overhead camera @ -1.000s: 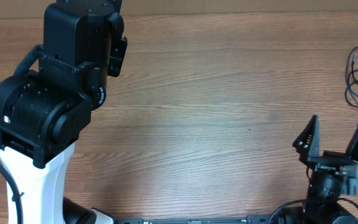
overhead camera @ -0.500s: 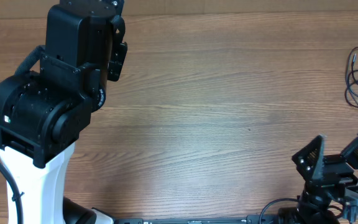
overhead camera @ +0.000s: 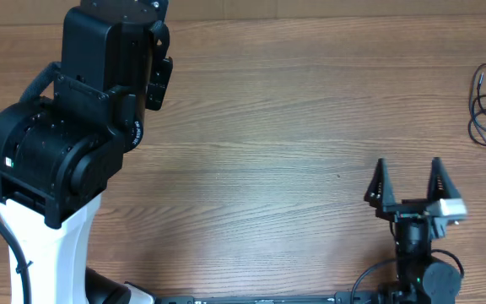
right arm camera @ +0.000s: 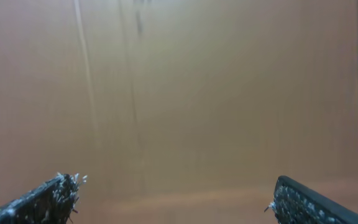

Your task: Untangle cables

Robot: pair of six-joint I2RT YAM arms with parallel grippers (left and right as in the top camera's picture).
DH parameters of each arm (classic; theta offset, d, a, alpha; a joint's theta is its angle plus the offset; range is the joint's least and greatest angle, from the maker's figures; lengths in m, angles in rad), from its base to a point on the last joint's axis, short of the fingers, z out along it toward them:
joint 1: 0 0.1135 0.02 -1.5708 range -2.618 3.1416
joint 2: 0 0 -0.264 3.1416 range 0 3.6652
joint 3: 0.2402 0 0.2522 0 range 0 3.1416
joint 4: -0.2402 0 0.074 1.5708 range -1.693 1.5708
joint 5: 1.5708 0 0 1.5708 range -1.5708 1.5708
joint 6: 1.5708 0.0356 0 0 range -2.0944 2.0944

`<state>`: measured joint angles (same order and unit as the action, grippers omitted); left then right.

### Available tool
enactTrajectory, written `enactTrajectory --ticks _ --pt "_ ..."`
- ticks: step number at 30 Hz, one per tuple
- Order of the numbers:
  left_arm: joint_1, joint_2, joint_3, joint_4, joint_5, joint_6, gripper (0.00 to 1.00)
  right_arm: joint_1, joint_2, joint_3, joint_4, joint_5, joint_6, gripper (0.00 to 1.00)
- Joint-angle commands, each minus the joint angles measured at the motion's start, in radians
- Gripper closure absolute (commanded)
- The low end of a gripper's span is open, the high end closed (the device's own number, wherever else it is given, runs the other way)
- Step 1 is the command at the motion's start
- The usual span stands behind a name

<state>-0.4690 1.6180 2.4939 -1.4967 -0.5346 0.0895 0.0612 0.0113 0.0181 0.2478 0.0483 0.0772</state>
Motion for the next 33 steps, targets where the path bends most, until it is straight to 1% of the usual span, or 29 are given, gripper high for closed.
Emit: enactTrajectory --ticks 1,7,13,17,21,24,27,29,30,32,33 --pt "0.005 -0.002 0.008 0.004 0.007 0.023 0.74 0.004 -0.005 -0.010 -0.065 -0.067 -0.007 0.00" --pt "0.005 -0.002 0.008 0.006 0.003 0.024 0.74 0.004 -0.005 -0.010 -0.222 -0.104 0.001 0.00" --pt "0.005 -0.002 0.008 0.006 0.003 0.024 0.75 0.002 -0.005 -0.010 -0.333 -0.082 0.000 0.00" --pt "0.005 -0.002 0.008 0.006 0.003 0.024 0.74 0.002 0.013 -0.010 -0.333 -0.057 -0.007 0.00" --pt "0.005 -0.002 0.008 0.011 0.003 0.024 0.69 0.002 0.035 -0.010 -0.333 -0.050 -0.007 0.00" --pt "0.005 -0.002 0.008 0.013 0.004 0.024 0.68 0.002 0.039 -0.010 -0.333 -0.050 -0.007 0.00" --pt "0.005 -0.002 0.008 0.012 0.012 0.023 0.59 0.002 0.039 -0.010 -0.332 -0.050 -0.007 0.00" --pt "0.005 -0.002 0.008 0.012 0.011 0.023 0.58 0.002 0.039 -0.010 -0.333 -0.050 -0.007 0.00" --pt "0.005 -0.002 0.008 0.012 0.011 0.023 0.56 0.002 0.039 -0.010 -0.333 -0.050 -0.007 0.00" --pt "0.005 -0.002 0.008 0.012 0.011 0.023 0.44 0.002 0.039 -0.010 -0.333 -0.050 -0.007 0.00" --pt "0.005 -0.002 0.008 0.012 0.012 0.023 0.43 0.002 0.039 -0.010 -0.333 -0.050 -0.007 0.00"
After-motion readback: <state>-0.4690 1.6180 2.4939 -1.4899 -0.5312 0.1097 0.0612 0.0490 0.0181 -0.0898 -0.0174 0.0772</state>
